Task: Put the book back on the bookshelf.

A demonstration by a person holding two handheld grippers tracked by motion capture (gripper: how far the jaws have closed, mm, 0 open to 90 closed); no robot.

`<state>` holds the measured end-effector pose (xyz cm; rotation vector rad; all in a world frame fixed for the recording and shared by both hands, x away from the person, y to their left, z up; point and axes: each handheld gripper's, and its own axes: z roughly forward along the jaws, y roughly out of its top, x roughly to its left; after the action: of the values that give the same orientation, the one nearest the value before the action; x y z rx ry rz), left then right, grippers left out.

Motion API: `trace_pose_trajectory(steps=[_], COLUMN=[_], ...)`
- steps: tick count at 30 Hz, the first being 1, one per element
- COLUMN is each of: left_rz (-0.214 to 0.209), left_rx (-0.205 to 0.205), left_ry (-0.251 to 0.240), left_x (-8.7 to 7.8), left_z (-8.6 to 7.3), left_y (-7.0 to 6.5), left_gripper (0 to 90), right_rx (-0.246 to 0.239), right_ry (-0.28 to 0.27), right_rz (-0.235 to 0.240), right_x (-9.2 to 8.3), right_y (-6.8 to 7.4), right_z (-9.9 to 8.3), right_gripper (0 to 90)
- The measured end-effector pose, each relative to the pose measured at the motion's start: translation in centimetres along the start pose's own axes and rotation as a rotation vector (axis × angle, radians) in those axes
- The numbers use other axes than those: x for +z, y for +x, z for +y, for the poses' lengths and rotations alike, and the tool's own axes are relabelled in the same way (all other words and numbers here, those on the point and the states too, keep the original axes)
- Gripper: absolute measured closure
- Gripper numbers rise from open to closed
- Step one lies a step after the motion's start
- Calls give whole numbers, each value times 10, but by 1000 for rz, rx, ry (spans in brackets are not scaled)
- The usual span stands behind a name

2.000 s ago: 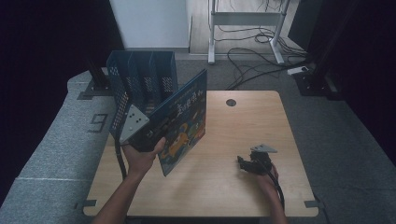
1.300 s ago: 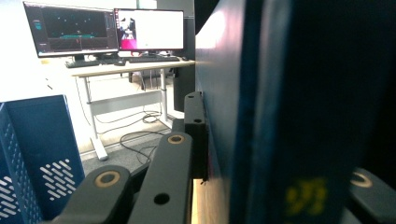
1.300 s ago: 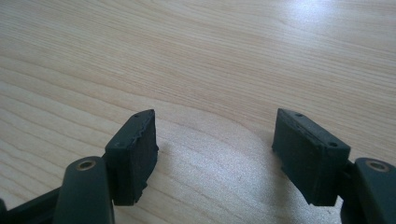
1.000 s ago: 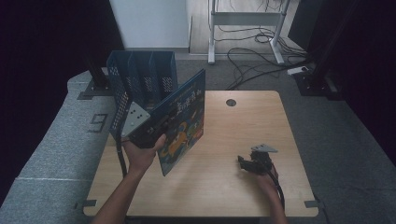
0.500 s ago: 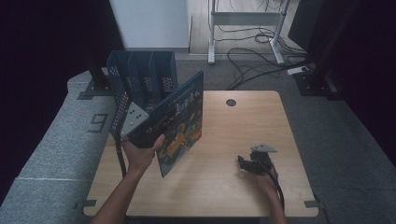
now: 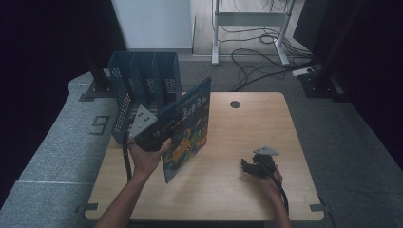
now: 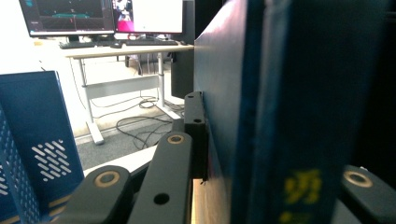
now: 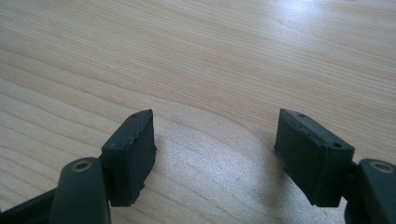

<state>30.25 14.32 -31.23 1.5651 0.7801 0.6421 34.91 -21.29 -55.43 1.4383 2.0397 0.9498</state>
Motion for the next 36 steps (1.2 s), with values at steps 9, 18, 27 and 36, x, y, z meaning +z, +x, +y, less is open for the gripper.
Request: trace_pose_trajectory(steps=[9,18,27,36], left_rz=[-10,-8,-28,-35], left_rx=[-11,-19,33,42], left_ry=[12,5,9,11], left_x=[3,4,6,8], left_z=[-6,-14,-12,-11], left_y=[-1,2,-4,-7], left_gripper=[819,815,822,821], right_rx=[1,2,10,10], right_ry=[3,3,5,4], right_rz=[-3,-5,-16,-16], right_x=[0,0,1,1], right_y=[0,0,0,0], right_z=[0,0,0,0], right_gripper=[269,264,252,253])
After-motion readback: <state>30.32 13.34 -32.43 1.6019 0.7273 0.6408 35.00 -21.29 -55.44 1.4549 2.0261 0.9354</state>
